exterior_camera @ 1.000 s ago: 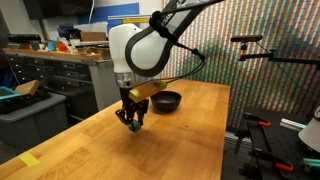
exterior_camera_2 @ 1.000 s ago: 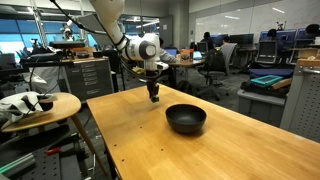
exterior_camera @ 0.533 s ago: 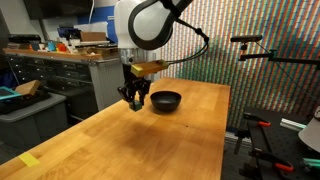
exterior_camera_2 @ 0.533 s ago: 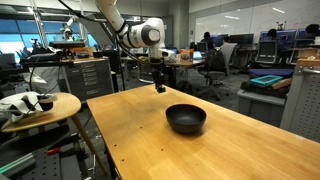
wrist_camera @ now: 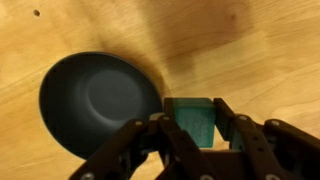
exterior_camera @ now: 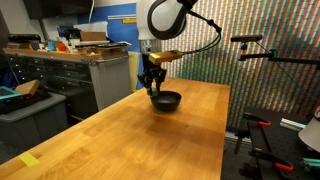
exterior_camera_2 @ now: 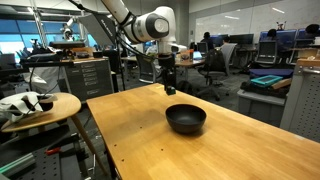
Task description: Put the green block in the bowl
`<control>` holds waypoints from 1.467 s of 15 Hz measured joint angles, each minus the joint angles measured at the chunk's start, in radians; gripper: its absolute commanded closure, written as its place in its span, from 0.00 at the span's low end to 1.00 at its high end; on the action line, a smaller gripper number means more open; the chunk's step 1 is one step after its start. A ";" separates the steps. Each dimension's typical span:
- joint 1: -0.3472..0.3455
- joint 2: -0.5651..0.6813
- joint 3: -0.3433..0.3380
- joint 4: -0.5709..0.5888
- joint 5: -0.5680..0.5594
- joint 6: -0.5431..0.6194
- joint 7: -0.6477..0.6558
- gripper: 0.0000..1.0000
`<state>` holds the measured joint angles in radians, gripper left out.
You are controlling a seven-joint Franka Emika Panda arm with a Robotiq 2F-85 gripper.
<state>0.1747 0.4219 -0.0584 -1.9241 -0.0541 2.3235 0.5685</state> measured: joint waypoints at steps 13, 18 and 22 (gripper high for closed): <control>-0.097 0.043 -0.053 -0.118 0.026 0.100 0.052 0.82; -0.110 0.076 -0.056 -0.097 0.055 0.144 0.052 0.67; -0.120 0.082 -0.063 -0.069 0.071 0.155 0.052 0.18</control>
<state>0.0547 0.5036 -0.1216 -1.9936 0.0167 2.4788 0.6205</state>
